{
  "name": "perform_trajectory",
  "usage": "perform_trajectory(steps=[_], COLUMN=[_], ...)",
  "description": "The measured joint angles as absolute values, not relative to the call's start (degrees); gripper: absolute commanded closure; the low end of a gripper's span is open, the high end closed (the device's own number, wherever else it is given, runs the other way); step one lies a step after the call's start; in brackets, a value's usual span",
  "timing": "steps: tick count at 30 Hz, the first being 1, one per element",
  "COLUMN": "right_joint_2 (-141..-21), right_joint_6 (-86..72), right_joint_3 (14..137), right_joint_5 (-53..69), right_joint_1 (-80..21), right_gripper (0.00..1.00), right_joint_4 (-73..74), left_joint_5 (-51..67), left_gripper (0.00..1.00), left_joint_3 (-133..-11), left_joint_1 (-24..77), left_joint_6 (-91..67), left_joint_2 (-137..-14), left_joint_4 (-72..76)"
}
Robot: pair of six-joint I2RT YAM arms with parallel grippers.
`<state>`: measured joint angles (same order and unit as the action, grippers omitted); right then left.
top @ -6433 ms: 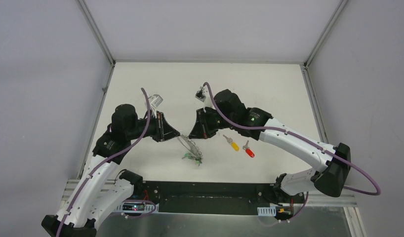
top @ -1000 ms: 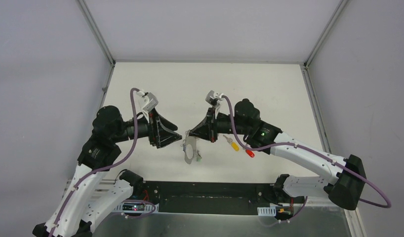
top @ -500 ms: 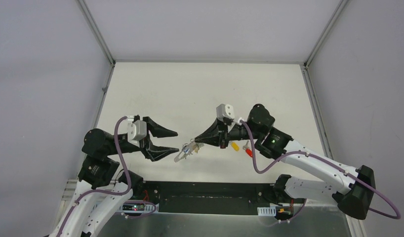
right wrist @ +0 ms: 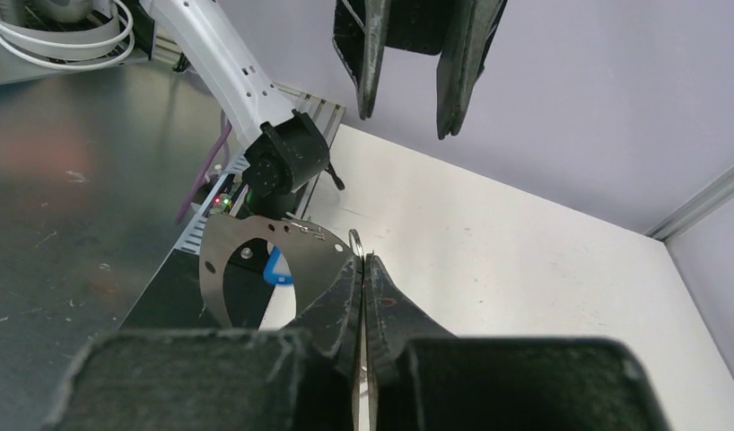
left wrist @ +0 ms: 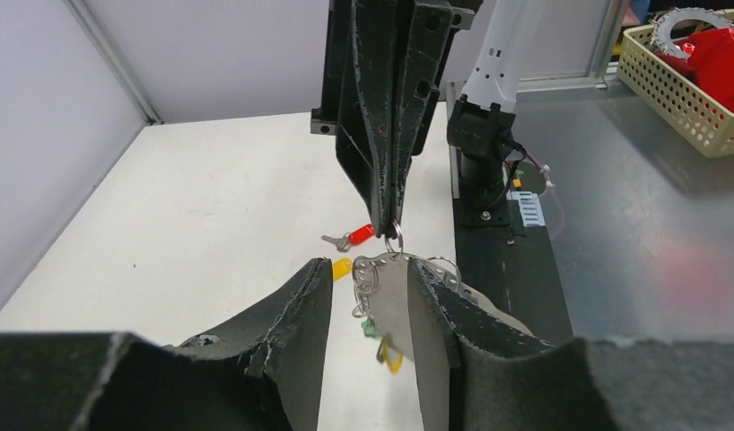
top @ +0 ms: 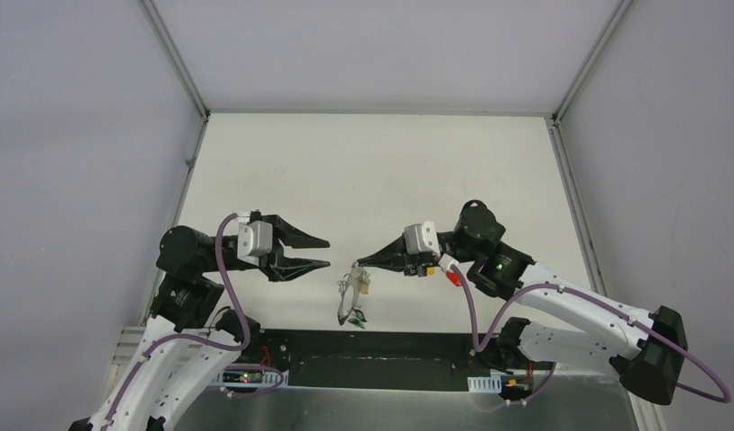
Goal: Put the keys on the keyring
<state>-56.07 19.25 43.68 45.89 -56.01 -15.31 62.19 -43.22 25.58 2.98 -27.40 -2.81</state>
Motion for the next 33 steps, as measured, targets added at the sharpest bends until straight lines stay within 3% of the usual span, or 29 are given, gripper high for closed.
perform_trajectory(steps=[10, 15, 25, 33], right_joint_2=[-57.74, -60.27, -60.80, -62.35], right_joint_6=[3.49, -5.02, -10.72, -12.64], right_joint_3=[40.60, 36.60, 36.36, 36.36], right_joint_5=[37.26, 34.24, 33.15, 33.19], right_joint_1=[-56.40, -56.40, -56.40, -56.42], right_gripper=[1.00, 1.00, 1.00, 1.00], right_joint_4=[-32.82, -43.92, -51.62, -53.93], left_joint_5=[55.55, 53.30, 52.51, 50.70], left_gripper=[0.62, 0.66, 0.75, 0.72], left_joint_3=[-40.75, -39.16, -38.92, -38.79], left_joint_1=[26.70, 27.07, 29.74, 33.23], left_joint_6=[-5.08, -6.46, -6.57, -6.59], left_joint_2=[-28.42, -28.97, -31.59, -32.84], left_joint_4=[3.53, 4.60, 6.52, 9.04])
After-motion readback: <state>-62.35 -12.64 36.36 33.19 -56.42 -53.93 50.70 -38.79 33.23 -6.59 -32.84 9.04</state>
